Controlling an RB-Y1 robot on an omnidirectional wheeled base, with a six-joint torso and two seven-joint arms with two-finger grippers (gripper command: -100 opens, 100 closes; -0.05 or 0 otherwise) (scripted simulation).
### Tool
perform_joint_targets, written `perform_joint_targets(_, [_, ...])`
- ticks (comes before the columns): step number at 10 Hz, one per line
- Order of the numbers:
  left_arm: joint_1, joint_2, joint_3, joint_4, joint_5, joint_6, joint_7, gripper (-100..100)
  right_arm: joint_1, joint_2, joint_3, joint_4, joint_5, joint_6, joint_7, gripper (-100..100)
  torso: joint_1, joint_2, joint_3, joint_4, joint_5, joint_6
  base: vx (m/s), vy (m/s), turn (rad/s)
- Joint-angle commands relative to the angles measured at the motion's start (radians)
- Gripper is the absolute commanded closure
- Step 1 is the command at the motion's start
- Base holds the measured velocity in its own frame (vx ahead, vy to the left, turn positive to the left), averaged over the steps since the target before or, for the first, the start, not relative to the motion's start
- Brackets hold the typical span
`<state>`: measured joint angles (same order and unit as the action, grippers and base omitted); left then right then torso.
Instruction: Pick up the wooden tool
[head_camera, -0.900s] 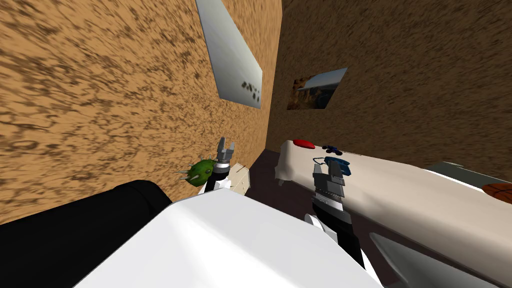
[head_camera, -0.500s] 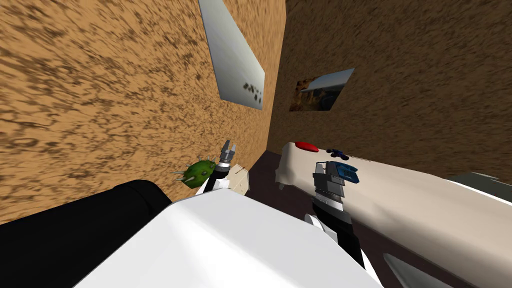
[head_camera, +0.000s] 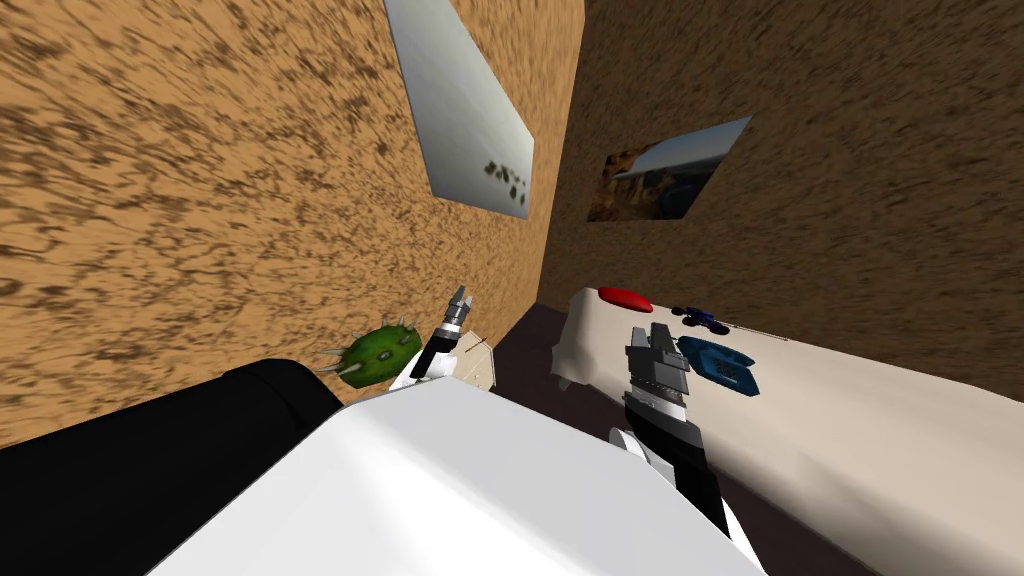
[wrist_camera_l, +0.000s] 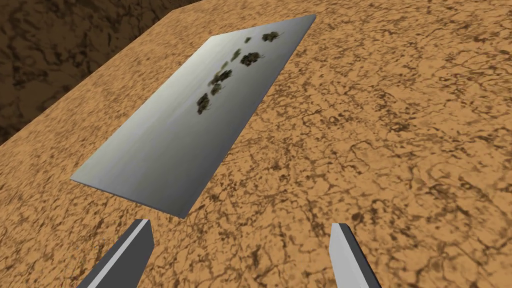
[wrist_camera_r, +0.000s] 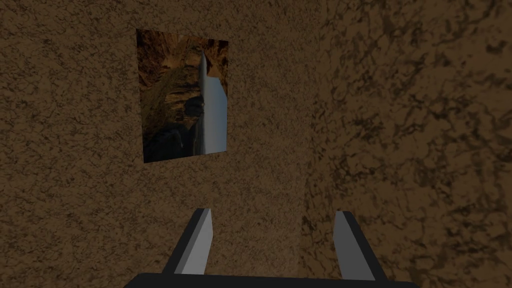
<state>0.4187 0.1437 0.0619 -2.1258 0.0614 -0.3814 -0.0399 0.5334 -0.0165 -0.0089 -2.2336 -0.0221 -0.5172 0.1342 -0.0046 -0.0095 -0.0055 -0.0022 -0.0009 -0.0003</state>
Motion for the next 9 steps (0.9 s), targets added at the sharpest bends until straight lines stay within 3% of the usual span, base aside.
perform_joint_targets(1, [-0.005,0.013,0.030,0.040,0.010,0.050,0.011,-100,0.000,0.000,0.000,0.000,0.000,0.000,0.000,0,0.000,0.000,0.000,0.000,0.000,0.000,0.206,-0.148,0.211])
perform_joint_targets(2, [-0.005,0.013,0.030,0.040,0.010,0.066,0.011,-100,0.000,0.000,0.000,0.000,0.000,0.000,0.000,0,-0.004,-0.004,-0.002,-0.001,-0.001,0.000,0.174,-0.136,0.051])
perform_joint_targets(3, [-0.016,0.018,0.049,0.069,0.016,0.110,0.017,-100,0.000,0.000,0.000,0.000,0.000,0.000,0.000,0,-0.003,-0.003,-0.002,-0.001,-0.001,0.001,0.174,-0.105,0.107])
perform_joint_targets(4, [-0.016,0.018,0.049,0.073,0.016,0.110,0.017,-100,0.000,0.000,0.000,0.000,0.000,0.000,0.000,0,-0.002,-0.003,-0.002,-0.001,-0.001,0.000,0.119,-0.061,0.073])
perform_joint_targets(5, [-0.029,0.023,0.070,0.105,0.023,0.155,0.023,-100,0.000,0.000,0.000,0.000,0.000,0.000,0.000,0,0.001,0.000,-0.001,0.000,0.000,0.001,0.087,-0.029,0.112])
perform_joint_targets(6, [-0.029,0.023,0.070,0.106,0.023,0.155,0.023,-100,0.000,0.000,0.000,0.000,0.000,0.000,0.000,0,0.004,0.002,0.001,0.000,0.001,0.000,0.063,-0.041,0.045])
perform_joint_targets(9, [-0.054,0.032,0.112,0.176,0.036,0.244,0.036,-100,0.000,0.000,0.000,0.000,0.000,0.000,0.000,0,0.000,0.001,0.000,0.000,0.000,0.001,0.117,-0.092,0.101])
